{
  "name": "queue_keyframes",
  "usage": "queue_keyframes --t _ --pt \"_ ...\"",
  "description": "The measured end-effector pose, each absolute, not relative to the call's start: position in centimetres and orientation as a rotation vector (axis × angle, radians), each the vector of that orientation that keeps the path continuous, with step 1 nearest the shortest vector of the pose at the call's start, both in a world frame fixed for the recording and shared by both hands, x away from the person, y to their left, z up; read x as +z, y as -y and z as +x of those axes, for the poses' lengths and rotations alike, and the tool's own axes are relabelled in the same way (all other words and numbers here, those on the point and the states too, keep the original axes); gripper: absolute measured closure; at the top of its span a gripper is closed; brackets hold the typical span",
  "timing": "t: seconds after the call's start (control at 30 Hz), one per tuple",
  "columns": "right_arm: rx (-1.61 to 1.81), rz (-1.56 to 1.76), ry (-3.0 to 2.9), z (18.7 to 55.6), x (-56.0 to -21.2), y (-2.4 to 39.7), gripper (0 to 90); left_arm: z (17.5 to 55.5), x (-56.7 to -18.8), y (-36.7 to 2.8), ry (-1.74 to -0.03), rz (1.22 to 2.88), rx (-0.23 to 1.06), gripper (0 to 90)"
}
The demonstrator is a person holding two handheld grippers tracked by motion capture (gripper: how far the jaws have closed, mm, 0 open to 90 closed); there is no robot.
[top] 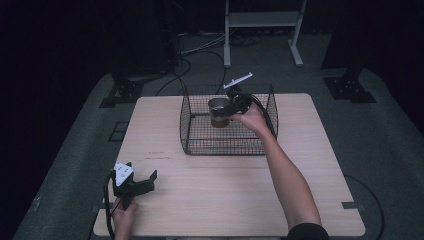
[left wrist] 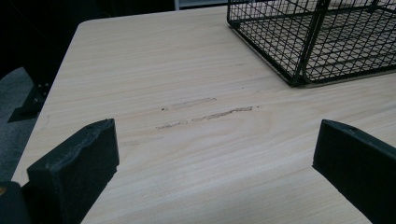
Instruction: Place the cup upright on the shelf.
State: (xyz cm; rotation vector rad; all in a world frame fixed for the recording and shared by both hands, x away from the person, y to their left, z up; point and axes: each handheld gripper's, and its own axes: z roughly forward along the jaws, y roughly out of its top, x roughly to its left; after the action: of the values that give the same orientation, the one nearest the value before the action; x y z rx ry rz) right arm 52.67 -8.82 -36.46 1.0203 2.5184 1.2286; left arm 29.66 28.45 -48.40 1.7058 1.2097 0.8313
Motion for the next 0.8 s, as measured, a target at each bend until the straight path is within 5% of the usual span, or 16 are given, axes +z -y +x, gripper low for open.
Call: queue_keyframes --t 0.8 --pt "1.137 1.094 -2.539 53.5 -39.1 9.8 17.9 29.7 -48.4 -28.4 -1.201 1.709 0.837 0.0"
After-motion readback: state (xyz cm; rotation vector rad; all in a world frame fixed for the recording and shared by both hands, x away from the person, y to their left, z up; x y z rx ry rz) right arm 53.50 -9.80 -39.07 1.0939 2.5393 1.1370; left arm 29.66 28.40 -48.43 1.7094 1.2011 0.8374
